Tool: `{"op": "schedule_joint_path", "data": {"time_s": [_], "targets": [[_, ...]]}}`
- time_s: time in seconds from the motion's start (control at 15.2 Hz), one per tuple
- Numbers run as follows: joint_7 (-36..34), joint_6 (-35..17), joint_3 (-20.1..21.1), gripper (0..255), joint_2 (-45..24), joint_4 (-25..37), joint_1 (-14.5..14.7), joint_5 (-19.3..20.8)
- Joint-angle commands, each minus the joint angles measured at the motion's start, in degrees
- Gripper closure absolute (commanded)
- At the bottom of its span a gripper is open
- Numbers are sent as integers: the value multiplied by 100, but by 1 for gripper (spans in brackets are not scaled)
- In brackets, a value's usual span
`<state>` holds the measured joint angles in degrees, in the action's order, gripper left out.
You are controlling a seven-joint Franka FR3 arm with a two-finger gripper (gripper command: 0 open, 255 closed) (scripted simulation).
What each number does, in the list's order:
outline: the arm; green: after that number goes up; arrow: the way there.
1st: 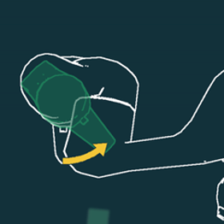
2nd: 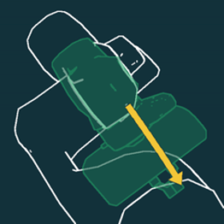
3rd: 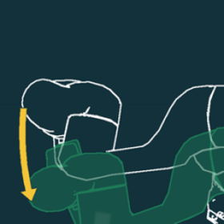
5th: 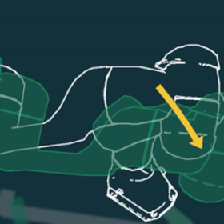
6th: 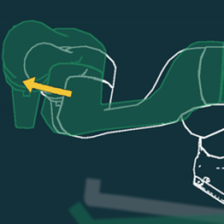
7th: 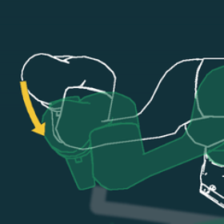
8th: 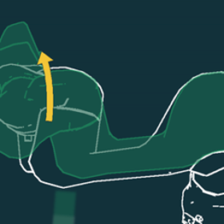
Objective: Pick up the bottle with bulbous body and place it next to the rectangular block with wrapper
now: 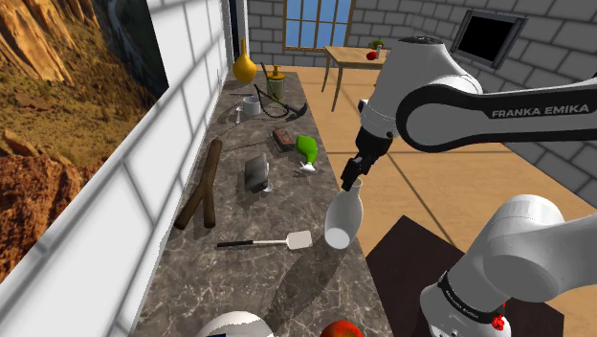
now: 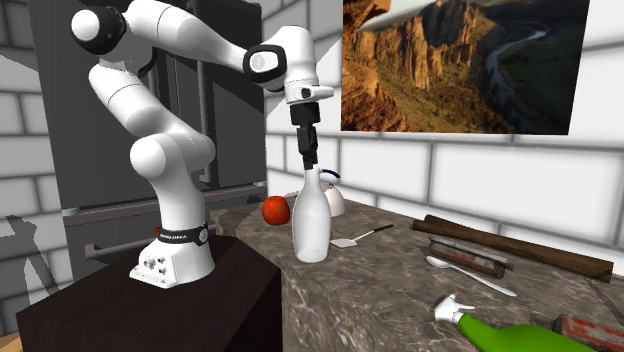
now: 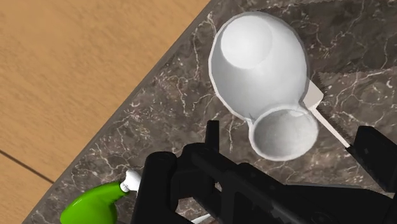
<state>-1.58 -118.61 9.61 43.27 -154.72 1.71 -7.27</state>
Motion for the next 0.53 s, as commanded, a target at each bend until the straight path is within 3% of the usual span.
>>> {"op": "schedule_joint_path", "data": {"time_s": [0.0,0.46], "targets": [[-1,-234,25,0,-100,-120,-5,-8],[2,-672,71,0,-303,-354,-1,-39]]}}
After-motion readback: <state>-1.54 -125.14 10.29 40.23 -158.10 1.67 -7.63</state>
